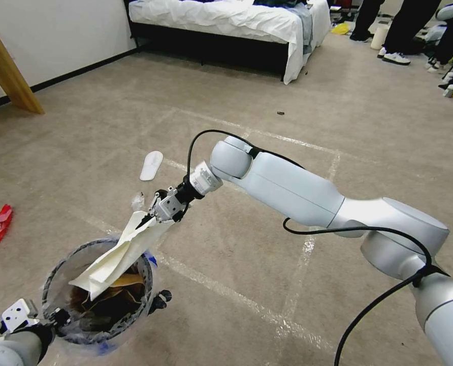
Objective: Pick up the trash bin and place the garbage on the floor into it.
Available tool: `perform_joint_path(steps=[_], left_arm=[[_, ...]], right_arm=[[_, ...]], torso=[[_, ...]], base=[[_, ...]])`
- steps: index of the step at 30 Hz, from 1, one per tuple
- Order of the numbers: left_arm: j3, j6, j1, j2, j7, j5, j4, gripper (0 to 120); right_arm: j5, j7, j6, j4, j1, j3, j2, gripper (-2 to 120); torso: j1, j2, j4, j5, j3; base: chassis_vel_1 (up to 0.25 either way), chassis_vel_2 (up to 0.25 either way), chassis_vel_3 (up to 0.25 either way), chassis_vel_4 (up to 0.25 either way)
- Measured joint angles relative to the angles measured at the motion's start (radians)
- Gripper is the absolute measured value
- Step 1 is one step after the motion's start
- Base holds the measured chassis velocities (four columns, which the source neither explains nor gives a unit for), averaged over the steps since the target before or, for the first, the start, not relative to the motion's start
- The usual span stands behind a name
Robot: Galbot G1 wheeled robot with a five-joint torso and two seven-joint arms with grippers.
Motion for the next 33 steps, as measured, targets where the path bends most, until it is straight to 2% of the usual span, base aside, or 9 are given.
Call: perform_joint_path(steps=[16, 23, 25, 33], left_arm=[[0.010, 0.001, -0.018, 0.002, -0.001, -0.001, 0.016, 0], [0.013, 0.001, -0.020, 0.004, -0.001, -0.001, 0.020, 0], [0.013, 0.001, -0.024, 0.007, -0.001, -0.001, 0.024, 0], [0.014, 0.002, -0.030, 0.008, -0.003, -0.001, 0.027, 0]], right_arm=[[-0.070, -0.009, 0.047, -0.077, -0.012, -0.008, 0.053, 0], [-0.028, -0.010, 0.048, -0.091, 0.007, -0.003, 0.063, 0], [0.028, -0.018, 0.044, -0.090, 0.033, 0.010, 0.062, 0], [0.047, -0.026, 0.038, -0.054, 0.079, 0.021, 0.056, 0]], torso=[[0.000, 0.000, 0.0000, 0.0000, 0.000], [0.000, 0.000, 0.0001, 0.0000, 0.000], [0.000, 0.000, 0.0000, 0.0000, 0.000], [0.000, 0.000, 0.0000, 0.0000, 0.000]], base=[[0.000, 0.000, 0.000, 0.000], [0.000, 0.000, 0.000, 0.000], [0.000, 0.000, 0.000, 0.000], [0.000, 0.000, 0.000, 0.000]])
